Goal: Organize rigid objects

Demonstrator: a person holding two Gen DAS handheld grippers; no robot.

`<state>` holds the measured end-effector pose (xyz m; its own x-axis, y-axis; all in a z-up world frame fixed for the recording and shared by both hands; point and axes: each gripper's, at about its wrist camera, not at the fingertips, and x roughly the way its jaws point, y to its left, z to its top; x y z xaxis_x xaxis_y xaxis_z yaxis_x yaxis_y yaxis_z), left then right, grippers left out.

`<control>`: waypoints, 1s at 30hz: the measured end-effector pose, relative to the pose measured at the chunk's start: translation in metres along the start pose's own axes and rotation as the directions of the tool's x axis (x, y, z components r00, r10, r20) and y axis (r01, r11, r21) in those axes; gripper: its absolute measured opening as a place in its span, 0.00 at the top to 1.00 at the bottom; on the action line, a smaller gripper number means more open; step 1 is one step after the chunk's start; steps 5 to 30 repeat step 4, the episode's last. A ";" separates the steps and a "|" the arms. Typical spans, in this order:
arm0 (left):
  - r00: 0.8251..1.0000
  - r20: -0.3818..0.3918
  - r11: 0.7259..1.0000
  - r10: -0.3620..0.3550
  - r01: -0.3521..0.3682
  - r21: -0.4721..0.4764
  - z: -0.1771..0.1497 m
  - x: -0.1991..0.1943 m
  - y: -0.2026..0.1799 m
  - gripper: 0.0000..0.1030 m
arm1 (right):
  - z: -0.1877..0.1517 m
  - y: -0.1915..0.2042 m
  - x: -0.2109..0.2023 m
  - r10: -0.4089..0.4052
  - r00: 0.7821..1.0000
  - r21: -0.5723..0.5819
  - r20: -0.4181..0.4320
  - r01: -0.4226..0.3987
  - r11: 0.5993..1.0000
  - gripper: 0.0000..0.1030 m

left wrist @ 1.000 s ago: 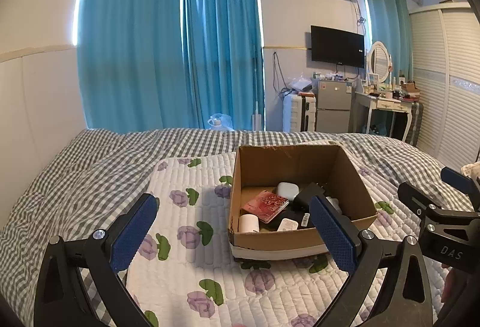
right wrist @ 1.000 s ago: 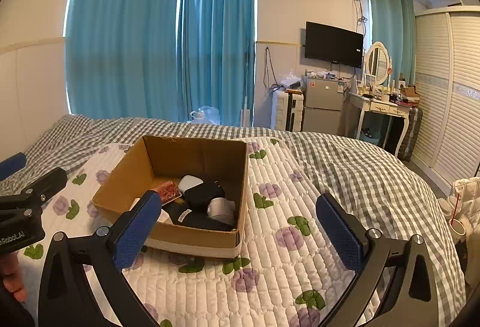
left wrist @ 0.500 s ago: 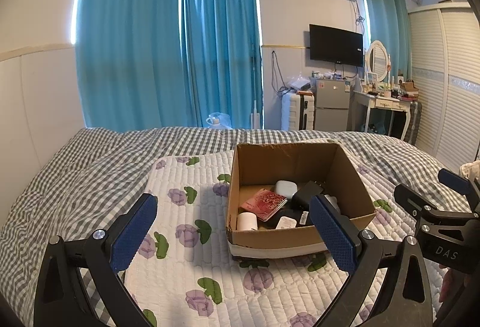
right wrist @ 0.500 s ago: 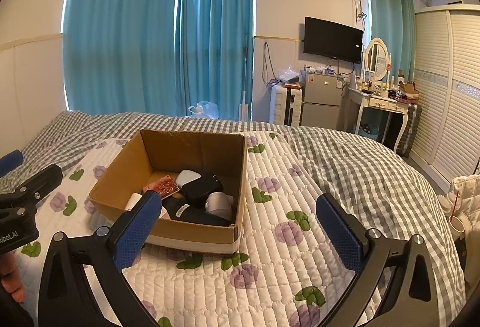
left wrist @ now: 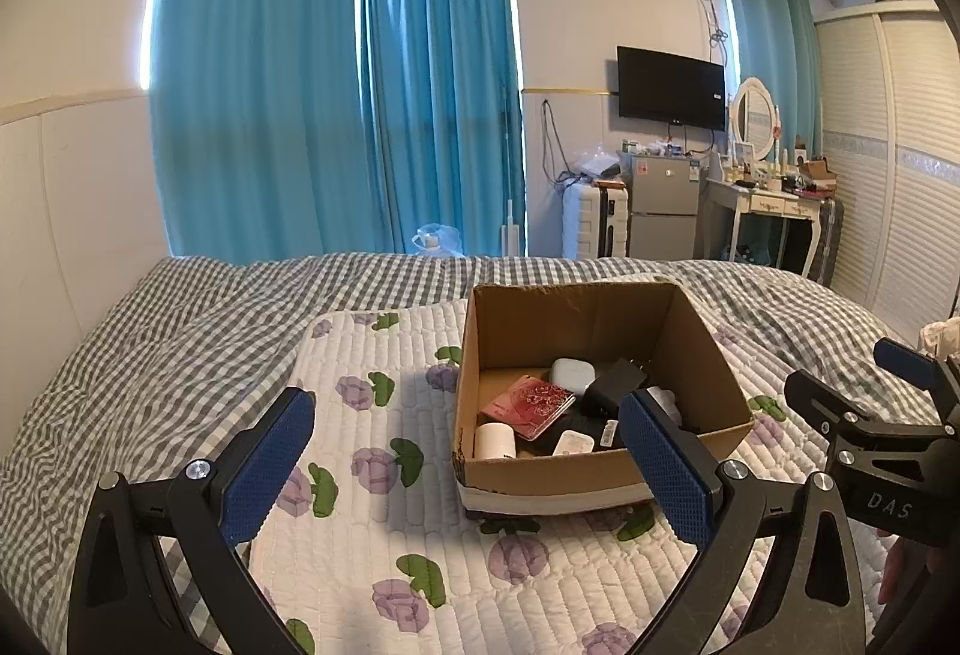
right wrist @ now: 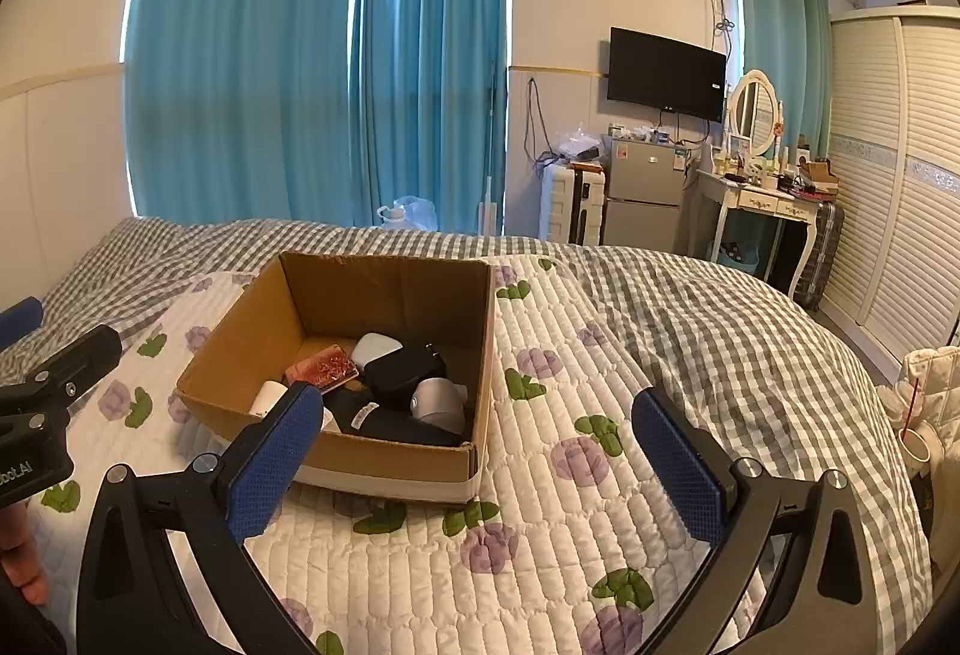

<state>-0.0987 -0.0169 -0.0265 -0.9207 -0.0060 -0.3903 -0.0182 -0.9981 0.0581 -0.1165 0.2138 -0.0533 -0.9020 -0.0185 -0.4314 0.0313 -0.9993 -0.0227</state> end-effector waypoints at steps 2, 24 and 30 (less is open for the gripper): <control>1.000 -0.002 1.000 0.002 -0.002 0.001 0.000 0.001 0.000 0.00 | 0.000 0.000 0.000 0.000 1.000 -0.001 -0.002 0.000 1.000 0.00; 1.000 -0.002 1.000 0.007 -0.007 -0.001 -0.001 0.001 0.000 0.00 | 0.000 0.000 0.000 -0.003 1.000 -0.001 -0.001 0.003 1.000 0.00; 1.000 -0.002 1.000 0.007 -0.007 -0.001 -0.001 0.001 0.000 0.00 | 0.000 0.000 0.000 -0.003 1.000 -0.001 -0.001 0.003 1.000 0.00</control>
